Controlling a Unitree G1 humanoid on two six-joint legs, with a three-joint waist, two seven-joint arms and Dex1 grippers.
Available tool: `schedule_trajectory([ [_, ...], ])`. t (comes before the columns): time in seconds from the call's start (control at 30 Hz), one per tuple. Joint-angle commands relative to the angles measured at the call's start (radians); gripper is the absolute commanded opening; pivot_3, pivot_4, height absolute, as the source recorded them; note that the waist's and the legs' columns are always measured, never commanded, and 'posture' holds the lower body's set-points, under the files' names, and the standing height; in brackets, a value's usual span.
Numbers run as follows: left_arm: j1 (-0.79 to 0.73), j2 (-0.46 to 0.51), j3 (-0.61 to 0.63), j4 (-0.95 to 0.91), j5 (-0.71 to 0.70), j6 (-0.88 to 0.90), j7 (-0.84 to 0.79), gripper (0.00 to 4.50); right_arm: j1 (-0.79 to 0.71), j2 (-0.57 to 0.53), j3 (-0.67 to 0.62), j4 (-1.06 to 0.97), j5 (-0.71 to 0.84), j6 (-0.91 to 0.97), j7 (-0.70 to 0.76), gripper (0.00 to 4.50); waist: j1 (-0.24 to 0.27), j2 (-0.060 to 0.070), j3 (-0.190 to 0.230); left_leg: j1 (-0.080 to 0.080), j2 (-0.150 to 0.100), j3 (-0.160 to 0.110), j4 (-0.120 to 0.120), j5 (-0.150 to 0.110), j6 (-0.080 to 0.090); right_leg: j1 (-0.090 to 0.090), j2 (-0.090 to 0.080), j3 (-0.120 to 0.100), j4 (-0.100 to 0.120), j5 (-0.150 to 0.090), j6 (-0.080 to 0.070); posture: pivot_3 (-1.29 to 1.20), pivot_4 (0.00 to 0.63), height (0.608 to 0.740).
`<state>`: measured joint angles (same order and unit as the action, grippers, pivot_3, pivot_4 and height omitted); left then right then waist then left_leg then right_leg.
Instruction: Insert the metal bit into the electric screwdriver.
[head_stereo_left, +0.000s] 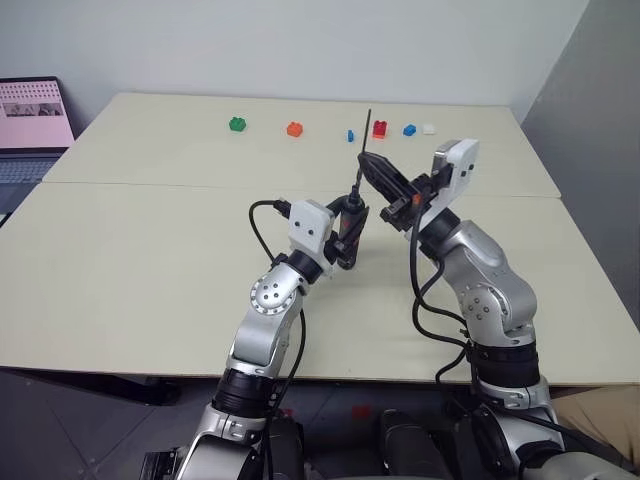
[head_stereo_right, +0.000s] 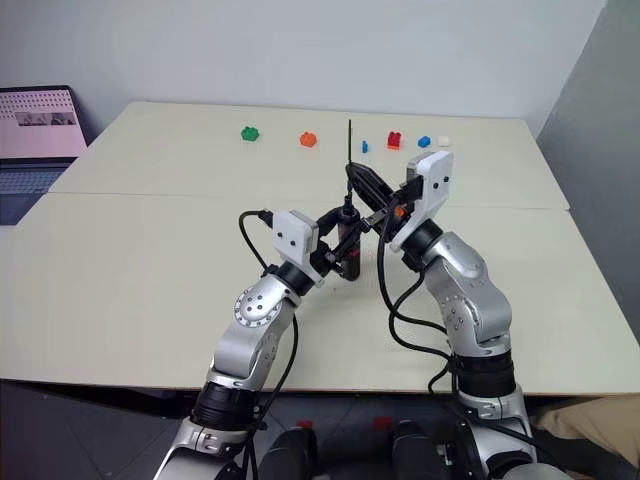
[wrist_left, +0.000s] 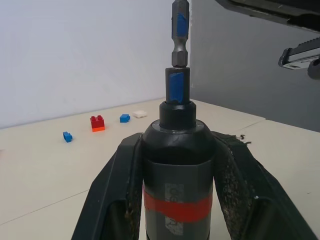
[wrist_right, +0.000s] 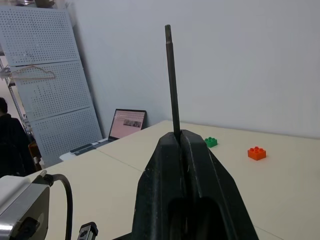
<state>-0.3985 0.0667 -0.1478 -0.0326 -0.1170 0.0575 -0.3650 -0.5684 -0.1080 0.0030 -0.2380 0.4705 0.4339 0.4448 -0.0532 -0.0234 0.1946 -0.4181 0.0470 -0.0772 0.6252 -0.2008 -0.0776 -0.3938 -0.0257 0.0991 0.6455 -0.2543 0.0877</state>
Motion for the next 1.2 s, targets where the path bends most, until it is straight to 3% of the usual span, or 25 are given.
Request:
schedule_trajectory([
  [0.03,-0.001,0.002,-0.007,0.001,0.006,-0.003,-0.006,1.63,-0.005,-0.011,0.019,-0.041,-0.015,-0.017,0.004,0.00,0.000,0.000,0.000,0.000,0.000,0.000,0.000,0.000,0.000,0.000,0.000,0.000,0.000,0.000,0.000,0.00,0.150,0.740],
  [0.43,-0.001,0.001,-0.005,0.002,0.007,-0.003,-0.001,1.63,0.012,-0.047,0.041,-0.056,-0.039,0.018,-0.020,0.00,0.000,0.000,0.000,0.000,0.000,0.000,0.000,0.000,0.000,0.000,0.000,0.000,0.000,-0.001,-0.001,0.00,0.150,0.740],
  [1.2,-0.002,0.003,-0.008,0.006,0.024,-0.021,0.003,1.63,-0.013,-0.088,0.003,-0.178,0.006,0.287,-0.142,0.00,-0.001,0.000,0.000,0.000,0.000,0.000,-0.001,0.000,0.000,-0.001,0.000,0.000,-0.001,-0.001,-0.002,0.00,0.150,0.740],
])
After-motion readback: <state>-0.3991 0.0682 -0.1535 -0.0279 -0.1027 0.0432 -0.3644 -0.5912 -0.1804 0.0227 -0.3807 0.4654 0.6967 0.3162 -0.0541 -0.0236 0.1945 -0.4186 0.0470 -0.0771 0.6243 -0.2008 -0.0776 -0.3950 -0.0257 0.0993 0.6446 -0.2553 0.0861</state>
